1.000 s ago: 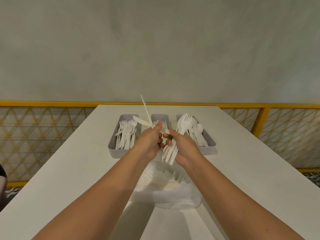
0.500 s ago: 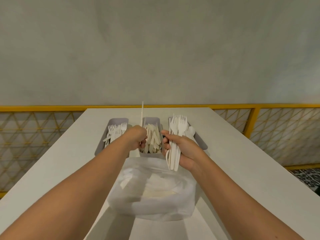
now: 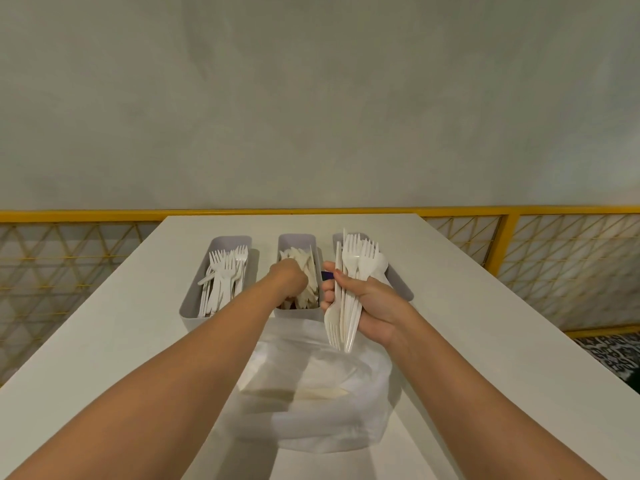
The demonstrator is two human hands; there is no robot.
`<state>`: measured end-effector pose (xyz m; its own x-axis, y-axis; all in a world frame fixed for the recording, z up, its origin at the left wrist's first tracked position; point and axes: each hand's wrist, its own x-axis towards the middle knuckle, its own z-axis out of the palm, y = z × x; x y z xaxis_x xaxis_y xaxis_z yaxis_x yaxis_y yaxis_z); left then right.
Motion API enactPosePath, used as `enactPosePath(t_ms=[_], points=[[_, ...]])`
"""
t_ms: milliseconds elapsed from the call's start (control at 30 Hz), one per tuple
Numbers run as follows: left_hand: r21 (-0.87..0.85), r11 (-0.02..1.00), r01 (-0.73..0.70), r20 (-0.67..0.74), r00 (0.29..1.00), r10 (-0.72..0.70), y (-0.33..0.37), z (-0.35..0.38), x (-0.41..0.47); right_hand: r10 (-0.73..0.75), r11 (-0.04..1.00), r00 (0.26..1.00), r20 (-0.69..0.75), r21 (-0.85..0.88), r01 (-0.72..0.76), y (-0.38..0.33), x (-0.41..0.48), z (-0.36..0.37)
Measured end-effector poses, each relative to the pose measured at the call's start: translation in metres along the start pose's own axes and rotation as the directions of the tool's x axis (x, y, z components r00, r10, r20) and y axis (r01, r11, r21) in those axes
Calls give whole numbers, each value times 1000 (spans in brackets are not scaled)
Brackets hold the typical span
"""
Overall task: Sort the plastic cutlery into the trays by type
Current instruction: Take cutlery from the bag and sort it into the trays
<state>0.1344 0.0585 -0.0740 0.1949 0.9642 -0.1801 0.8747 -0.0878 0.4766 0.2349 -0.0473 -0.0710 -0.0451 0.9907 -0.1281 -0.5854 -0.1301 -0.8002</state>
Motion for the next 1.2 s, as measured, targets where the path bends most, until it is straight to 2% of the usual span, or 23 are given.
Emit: enactPosePath(t_ms=[67, 100, 233, 300, 367, 433, 533, 633, 867, 1067, 1200], points=[[-44, 998, -53, 9, 999, 53, 2, -4, -4, 9, 1000, 1000, -12, 5, -9, 1, 0, 1], [-82, 992, -96, -30, 995, 93, 2, -8, -9, 15, 1000, 1000, -18, 7, -15, 2, 0, 2], [-343, 875, -341, -341, 914, 222, 6, -23, -37, 24, 1000, 999, -42, -15, -25, 4, 1, 5], [-352, 834, -424, -376, 880, 289, 11, -26, -52, 15, 998, 998, -62, -56, -18, 6, 3, 7], [-324, 836, -443, -344, 878, 332, 17, -23, -64, -12, 993, 994, -108, -121, -1, 9, 4, 11], [-286, 857, -430, -305, 888, 344, 21, -18, -74, -94, 958, 979, -178, -283, 40, 12, 6, 16], [-211, 887, -411, -300, 891, 341, 22, -12, -77, -233, 826, 951, -201, -557, 85, 18, 7, 20], [-200, 890, -410, -288, 893, 346, 21, -15, -74, -275, 730, 948, -158, -676, 99, 20, 3, 21], [-480, 815, -323, -140, 946, 292, 13, -21, -71, -240, 750, 964, -113, -652, 110, 18, 1, 16], [-524, 814, -249, 5, 955, 295, 9, -23, -70, -214, 743, 973, -86, -661, 105, 18, -2, 14], [-586, 771, -251, -21, 955, 295, 5, -21, -67, -215, 732, 975, -64, -671, 118, 19, -3, 17]])
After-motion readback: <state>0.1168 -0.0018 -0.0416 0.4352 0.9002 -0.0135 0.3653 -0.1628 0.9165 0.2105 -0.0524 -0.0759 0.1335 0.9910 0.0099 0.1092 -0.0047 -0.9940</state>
